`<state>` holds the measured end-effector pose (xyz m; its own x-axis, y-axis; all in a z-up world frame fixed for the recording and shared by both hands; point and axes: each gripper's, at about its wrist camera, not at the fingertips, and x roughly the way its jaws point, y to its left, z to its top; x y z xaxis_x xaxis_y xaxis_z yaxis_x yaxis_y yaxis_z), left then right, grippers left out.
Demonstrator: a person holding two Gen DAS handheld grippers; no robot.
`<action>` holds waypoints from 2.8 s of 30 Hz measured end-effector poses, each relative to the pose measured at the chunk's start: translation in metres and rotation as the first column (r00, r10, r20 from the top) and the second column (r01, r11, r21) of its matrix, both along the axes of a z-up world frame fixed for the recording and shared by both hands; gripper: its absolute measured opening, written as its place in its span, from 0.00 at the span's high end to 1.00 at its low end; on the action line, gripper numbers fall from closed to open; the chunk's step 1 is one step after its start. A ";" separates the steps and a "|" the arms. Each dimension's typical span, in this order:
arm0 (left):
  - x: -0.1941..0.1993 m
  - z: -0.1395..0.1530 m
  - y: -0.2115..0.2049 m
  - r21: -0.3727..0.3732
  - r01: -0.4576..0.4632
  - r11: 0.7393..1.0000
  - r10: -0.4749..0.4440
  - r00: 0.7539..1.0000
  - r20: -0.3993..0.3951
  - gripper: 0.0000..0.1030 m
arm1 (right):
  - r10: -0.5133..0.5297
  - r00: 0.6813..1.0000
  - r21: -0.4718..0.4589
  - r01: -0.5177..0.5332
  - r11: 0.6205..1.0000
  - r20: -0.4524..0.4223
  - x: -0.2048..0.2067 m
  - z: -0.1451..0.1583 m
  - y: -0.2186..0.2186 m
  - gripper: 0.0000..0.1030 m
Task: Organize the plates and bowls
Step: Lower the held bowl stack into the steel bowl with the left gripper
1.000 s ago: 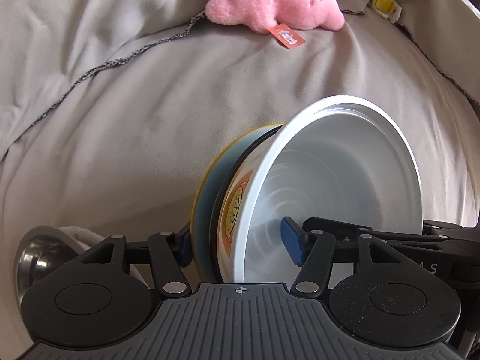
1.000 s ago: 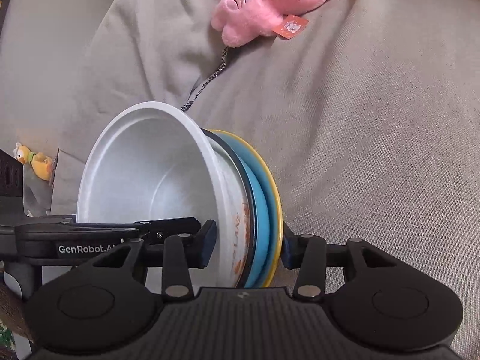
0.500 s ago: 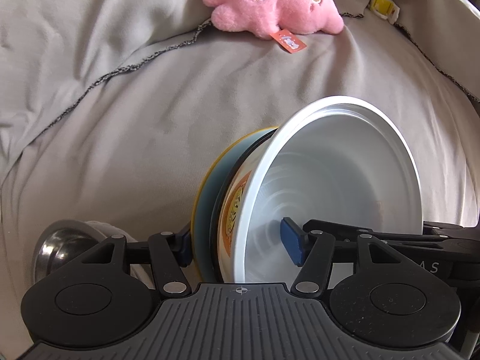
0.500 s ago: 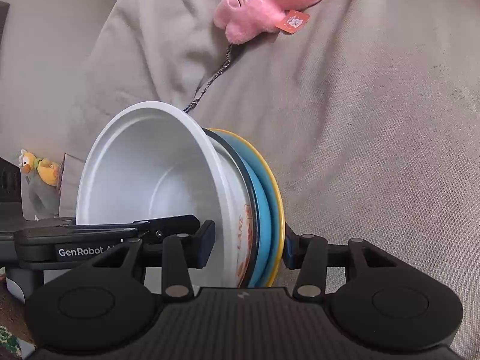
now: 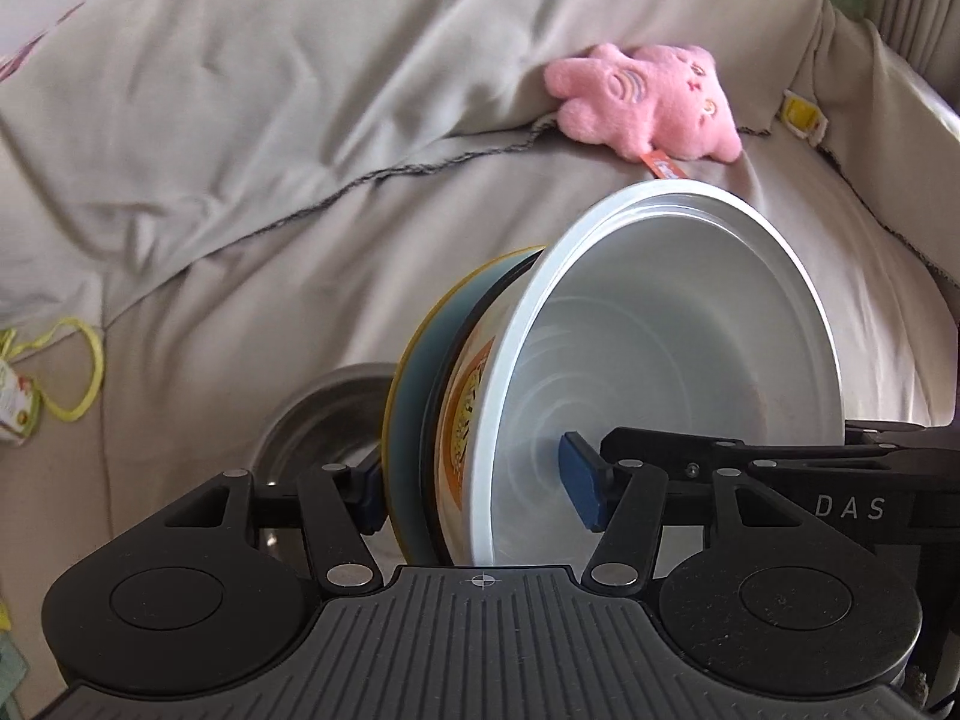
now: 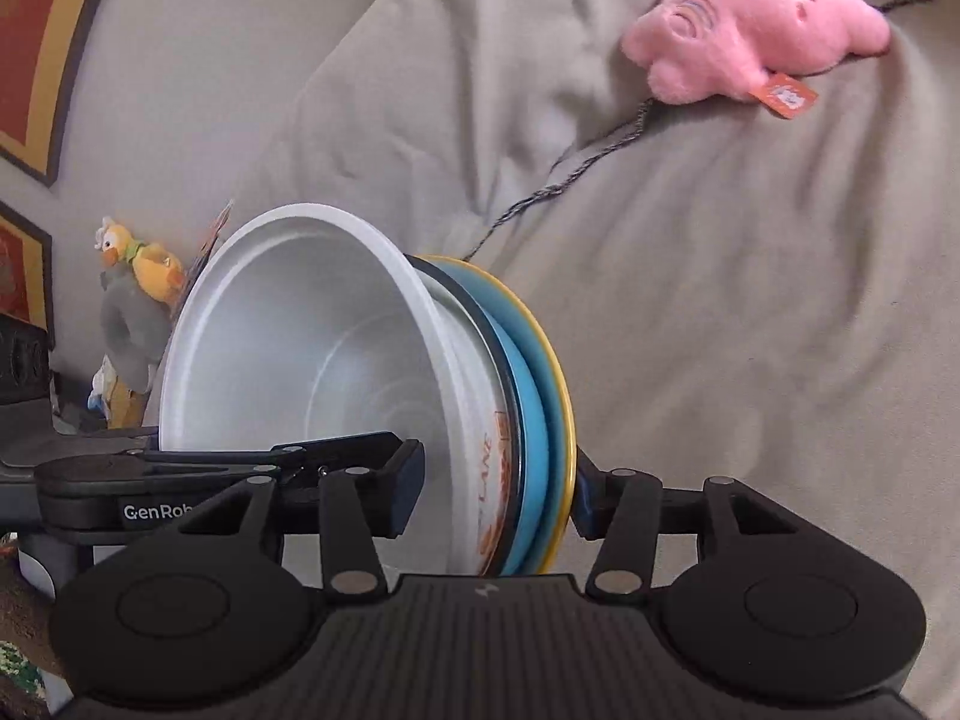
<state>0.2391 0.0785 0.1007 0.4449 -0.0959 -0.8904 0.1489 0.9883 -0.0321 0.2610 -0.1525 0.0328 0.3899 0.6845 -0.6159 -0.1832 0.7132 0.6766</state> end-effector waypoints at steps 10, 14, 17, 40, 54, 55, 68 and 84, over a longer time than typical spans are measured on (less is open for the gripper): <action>-0.026 -0.057 0.113 -0.260 -0.186 0.947 0.175 0.982 -0.066 0.41 | 0.135 0.989 -0.206 -0.146 0.968 -0.068 0.001 -0.002 0.108 0.52; -0.033 -0.076 0.131 -0.328 -0.209 0.921 0.198 0.978 -0.066 0.42 | 0.147 0.985 -0.300 -0.168 0.939 -0.092 0.001 -0.006 0.132 0.52; -0.037 -0.084 0.136 -0.344 -0.210 0.915 0.209 0.977 -0.041 0.45 | 0.135 0.983 -0.352 -0.170 0.921 -0.123 0.006 -0.012 0.142 0.53; -0.028 -0.095 0.161 -0.399 -0.180 0.899 0.188 0.982 -0.020 0.67 | -0.006 0.975 -0.440 -0.094 0.893 -0.222 0.022 -0.018 0.159 0.52; -0.025 -0.099 0.176 -0.454 -0.178 0.873 0.164 0.984 -0.069 0.73 | -0.015 0.969 -0.477 -0.109 0.872 -0.248 0.016 -0.009 0.161 0.52; -0.025 -0.099 0.178 -0.459 -0.174 0.871 0.159 0.985 -0.073 0.75 | -0.011 0.970 -0.483 -0.110 0.869 -0.241 0.015 -0.007 0.162 0.53; -0.037 -0.080 0.155 -0.311 -0.068 0.948 0.081 0.996 0.030 0.74 | 0.013 0.981 -0.520 -0.114 0.847 -0.194 0.010 -0.005 0.171 0.55; -0.049 -0.055 0.150 -0.175 -0.039 0.984 0.070 0.983 0.173 0.72 | 0.116 0.993 -0.581 -0.108 0.807 -0.024 -0.012 0.041 0.185 0.53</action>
